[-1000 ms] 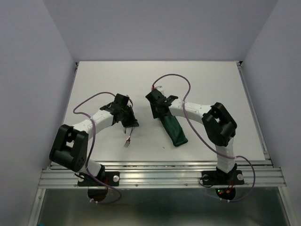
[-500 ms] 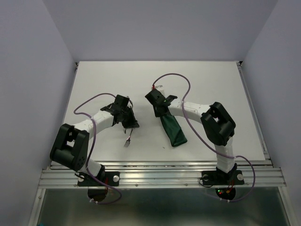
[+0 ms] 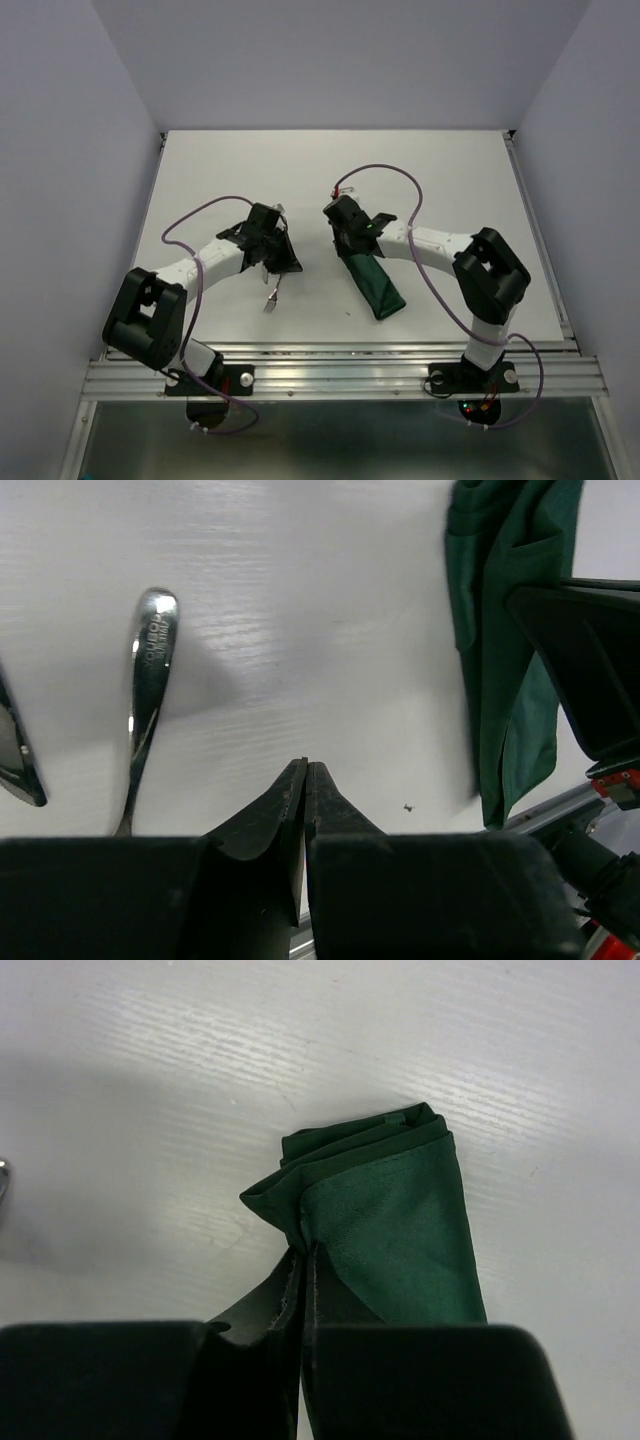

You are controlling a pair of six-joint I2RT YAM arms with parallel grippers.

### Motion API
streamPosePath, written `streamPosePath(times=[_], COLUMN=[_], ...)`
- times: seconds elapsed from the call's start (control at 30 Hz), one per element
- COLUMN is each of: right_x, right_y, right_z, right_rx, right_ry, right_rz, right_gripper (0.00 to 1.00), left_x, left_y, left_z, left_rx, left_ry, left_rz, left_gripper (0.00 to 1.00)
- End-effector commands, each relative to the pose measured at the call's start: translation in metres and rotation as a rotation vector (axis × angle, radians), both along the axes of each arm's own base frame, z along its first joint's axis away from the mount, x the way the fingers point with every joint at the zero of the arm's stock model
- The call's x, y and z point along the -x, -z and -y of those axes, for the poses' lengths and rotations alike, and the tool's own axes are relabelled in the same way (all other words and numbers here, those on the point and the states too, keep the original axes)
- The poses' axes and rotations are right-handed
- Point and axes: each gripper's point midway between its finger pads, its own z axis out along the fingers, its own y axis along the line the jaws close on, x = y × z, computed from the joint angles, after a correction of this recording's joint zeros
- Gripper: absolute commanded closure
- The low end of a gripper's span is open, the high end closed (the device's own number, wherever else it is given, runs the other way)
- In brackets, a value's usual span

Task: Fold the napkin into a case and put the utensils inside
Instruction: Stuff the top corner of the smaller-rectangle-folded napkin into the folded napkin.

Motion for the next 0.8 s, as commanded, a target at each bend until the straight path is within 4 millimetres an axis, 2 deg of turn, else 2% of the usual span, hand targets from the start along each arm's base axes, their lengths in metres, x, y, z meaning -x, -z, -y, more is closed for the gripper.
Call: streamPosePath(times=[0.0, 0.1, 0.13, 0.2, 0.33, 0.37, 0.4, 0.43, 0.53, 0.77], right_x=[0.006, 0.016, 0.019, 0.025, 0.032, 0.032, 0.034, 0.035, 0.039, 0.043], right_y=[-0.039, -0.038, -0.044, -0.042, -0.045, -0.047, -0.044, -0.045, -0.039, -0.038], right_z=[-0.026, -0.022, -0.021, -0.016, -0.013, -0.012, -0.012, -0.011, -0.008, 0.001], right_rx=[-0.168, -0.179, -0.191, -0.191, -0.206, -0.212, -0.211, -0.214, -0.212, -0.224], right_ry=[-0.094, -0.123, -0.125, -0.128, -0.13, -0.129, -0.13, -0.129, -0.13, -0.122], right_rz=[0.069, 0.054, 0.061, 0.051, 0.047, 0.049, 0.041, 0.043, 0.031, 0.021], right_gripper=[0.99, 0.99, 0.99, 0.99, 0.99, 0.99, 0.99, 0.99, 0.99, 0.99], left_x=[-0.002, 0.001, 0.001, 0.006, 0.007, 0.006, 0.005, 0.004, -0.003, -0.021], left_y=[-0.026, -0.031, -0.033, -0.031, -0.029, -0.022, -0.025, -0.017, -0.013, -0.014], left_z=[0.017, 0.031, 0.036, 0.047, 0.071, 0.074, 0.084, 0.086, 0.098, 0.113], left_rx=[0.04, 0.048, 0.055, 0.062, 0.102, 0.092, 0.103, 0.087, 0.092, 0.135], left_ry=[0.064, 0.1, 0.111, 0.132, 0.166, 0.165, 0.182, 0.183, 0.191, 0.174], left_rz=[0.1, 0.11, 0.116, 0.104, 0.107, 0.093, 0.106, 0.097, 0.114, 0.164], left_gripper=[0.85, 0.85, 0.85, 0.86, 0.92, 0.95, 0.96, 0.97, 0.97, 0.97])
